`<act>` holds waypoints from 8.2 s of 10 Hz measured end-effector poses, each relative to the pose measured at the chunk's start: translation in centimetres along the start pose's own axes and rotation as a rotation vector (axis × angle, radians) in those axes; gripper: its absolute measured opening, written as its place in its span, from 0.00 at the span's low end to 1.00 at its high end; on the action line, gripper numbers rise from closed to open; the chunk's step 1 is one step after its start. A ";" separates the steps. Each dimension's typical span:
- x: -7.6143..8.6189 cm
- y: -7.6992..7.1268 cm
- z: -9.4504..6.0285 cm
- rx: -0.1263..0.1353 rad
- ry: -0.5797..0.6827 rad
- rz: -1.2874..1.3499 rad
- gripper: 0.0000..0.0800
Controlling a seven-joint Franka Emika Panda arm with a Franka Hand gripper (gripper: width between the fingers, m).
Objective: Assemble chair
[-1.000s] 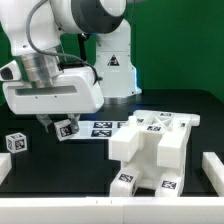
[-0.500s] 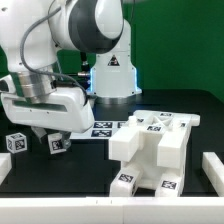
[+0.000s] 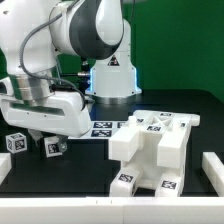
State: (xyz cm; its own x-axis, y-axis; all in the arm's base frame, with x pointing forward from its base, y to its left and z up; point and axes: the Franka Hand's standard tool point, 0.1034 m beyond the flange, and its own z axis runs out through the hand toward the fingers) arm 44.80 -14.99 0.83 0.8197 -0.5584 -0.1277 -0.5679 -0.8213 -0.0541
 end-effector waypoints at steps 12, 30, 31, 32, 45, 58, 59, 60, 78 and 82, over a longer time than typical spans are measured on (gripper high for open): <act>-0.5 -1.5 -0.9 -0.059 -0.095 -0.229 0.81; -0.6 0.0 0.5 -0.184 -0.791 -0.186 0.81; -0.6 0.0 0.5 -0.184 -0.789 -0.187 0.81; -0.6 0.1 0.5 -0.184 -0.789 -0.187 0.66; 2.0 -1.9 -3.4 -0.119 -0.322 -0.269 0.35; -0.8 -1.2 -1.4 -0.157 0.317 -0.314 0.56; -0.8 -1.2 -1.4 -0.157 0.317 -0.314 0.72; -0.9 -1.2 -1.3 -0.151 0.281 -0.311 0.72; 1.6 -2.3 -3.3 -0.173 -0.749 -0.376 0.81; 1.4 -1.5 -2.5 -0.189 -0.790 -0.315 0.81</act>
Offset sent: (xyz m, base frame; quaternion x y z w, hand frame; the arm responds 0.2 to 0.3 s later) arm 0.0000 0.0000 0.0000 0.0000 0.0000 0.0000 1.0000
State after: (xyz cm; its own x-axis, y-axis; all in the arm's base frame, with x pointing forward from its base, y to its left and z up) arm 46.98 -14.80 3.21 0.6046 -0.1150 -0.7882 -0.2441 -0.9687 -0.0459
